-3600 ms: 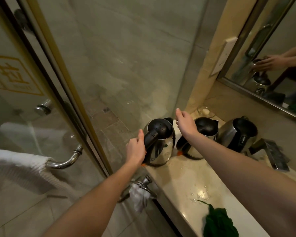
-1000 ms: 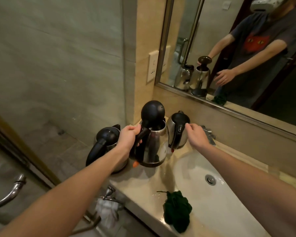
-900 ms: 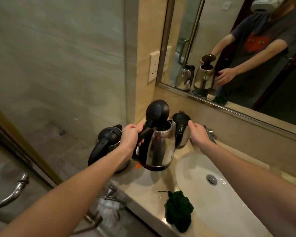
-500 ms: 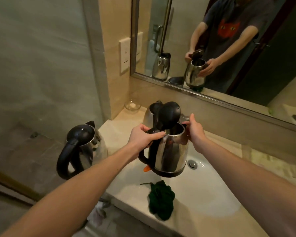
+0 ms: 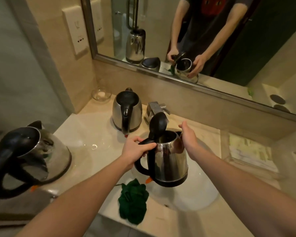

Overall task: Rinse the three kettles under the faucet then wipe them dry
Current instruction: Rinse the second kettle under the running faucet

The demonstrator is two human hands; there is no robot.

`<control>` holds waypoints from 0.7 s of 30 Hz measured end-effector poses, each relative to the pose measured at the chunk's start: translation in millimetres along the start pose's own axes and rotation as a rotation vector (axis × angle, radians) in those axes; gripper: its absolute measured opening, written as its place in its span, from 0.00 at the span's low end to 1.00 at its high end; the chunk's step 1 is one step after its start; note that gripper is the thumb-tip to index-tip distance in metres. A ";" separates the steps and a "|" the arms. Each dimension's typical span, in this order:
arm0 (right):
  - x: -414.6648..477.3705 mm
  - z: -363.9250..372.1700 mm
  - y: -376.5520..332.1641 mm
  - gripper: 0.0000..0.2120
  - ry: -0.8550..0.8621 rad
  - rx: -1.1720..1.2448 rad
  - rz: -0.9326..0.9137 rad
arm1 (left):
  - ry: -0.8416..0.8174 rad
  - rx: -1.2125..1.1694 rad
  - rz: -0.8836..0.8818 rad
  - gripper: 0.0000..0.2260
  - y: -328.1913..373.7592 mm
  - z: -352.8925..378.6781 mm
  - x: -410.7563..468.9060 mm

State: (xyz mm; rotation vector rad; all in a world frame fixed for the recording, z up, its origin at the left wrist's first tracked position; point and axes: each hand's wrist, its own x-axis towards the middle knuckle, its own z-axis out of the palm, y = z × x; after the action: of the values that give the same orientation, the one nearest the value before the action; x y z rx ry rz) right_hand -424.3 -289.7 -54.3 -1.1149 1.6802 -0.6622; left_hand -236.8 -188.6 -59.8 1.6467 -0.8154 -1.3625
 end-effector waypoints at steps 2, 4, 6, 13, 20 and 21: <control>13.1 -0.3 4.9 0.30 -0.057 -0.040 -0.002 | 0.058 0.018 -0.022 0.19 -6.8 6.9 8.5; 26.7 0.6 7.8 0.30 -0.128 -0.081 0.008 | 0.087 0.021 -0.037 0.18 -11.8 11.3 16.7; 40.1 3.0 8.0 0.30 -0.189 -0.107 0.007 | 0.113 0.006 -0.046 0.17 -15.9 14.0 24.4; 80.8 15.3 -1.7 0.30 -0.285 -0.107 -0.027 | 0.203 -0.026 -0.092 0.18 -25.4 20.5 56.4; 103.8 24.3 -8.6 0.38 -0.311 -0.124 -0.029 | 0.258 -0.025 -0.117 0.19 -28.6 24.0 78.2; 104.8 24.9 -8.9 0.36 -0.319 -0.124 -0.035 | 0.262 -0.024 -0.112 0.18 -29.0 24.3 79.3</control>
State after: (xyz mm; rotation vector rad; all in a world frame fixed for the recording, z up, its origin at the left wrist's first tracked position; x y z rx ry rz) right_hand -408.8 -386.0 -100.8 -1.2673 1.4445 -0.3809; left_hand -245.3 -249.6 -122.5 1.8277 -0.5584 -1.1927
